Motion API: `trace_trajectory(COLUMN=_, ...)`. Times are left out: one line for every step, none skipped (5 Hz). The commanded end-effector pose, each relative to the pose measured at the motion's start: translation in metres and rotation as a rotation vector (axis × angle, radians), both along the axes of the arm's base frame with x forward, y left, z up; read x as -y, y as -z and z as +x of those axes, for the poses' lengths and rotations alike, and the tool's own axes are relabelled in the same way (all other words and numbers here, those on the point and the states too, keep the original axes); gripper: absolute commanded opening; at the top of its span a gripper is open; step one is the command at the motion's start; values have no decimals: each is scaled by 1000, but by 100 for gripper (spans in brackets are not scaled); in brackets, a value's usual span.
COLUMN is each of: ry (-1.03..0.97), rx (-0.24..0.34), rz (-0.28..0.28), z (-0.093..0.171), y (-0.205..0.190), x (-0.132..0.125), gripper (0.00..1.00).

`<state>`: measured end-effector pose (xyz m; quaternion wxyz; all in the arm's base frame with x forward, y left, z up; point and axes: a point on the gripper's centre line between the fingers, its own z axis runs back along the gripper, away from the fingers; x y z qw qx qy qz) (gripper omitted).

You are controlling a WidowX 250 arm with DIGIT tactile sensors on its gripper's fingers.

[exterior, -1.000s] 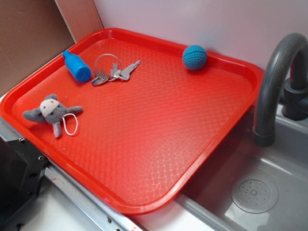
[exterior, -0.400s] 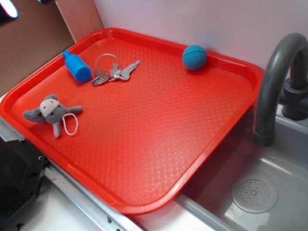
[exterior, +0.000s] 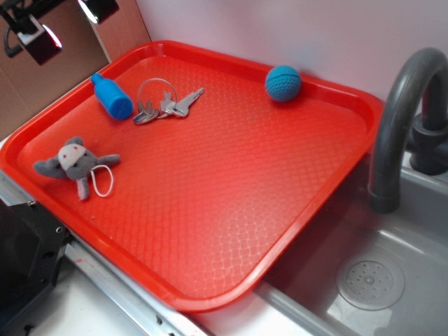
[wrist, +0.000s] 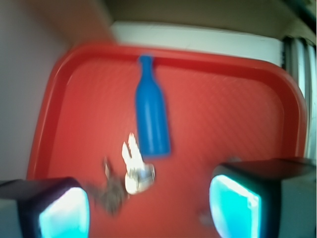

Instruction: Grab the blue bottle.

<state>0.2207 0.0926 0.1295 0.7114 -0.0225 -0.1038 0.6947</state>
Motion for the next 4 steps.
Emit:
trace_trajectory(ry=-195, rx=-5, rz=100, z=2, y=27, x=-30, gripper=100)
trace_trajectory(ry=-186, rx=-19, rz=128, z=7, y=44, x=-34, gripper=100)
trace_trajectory(ry=-185, rx=-53, rz=176, z=6, y=61, x=-38, gripper=100)
trace_trajectory(ry=-167, rx=-83, rz=209, z=4, y=78, x=-42, gripper=100)
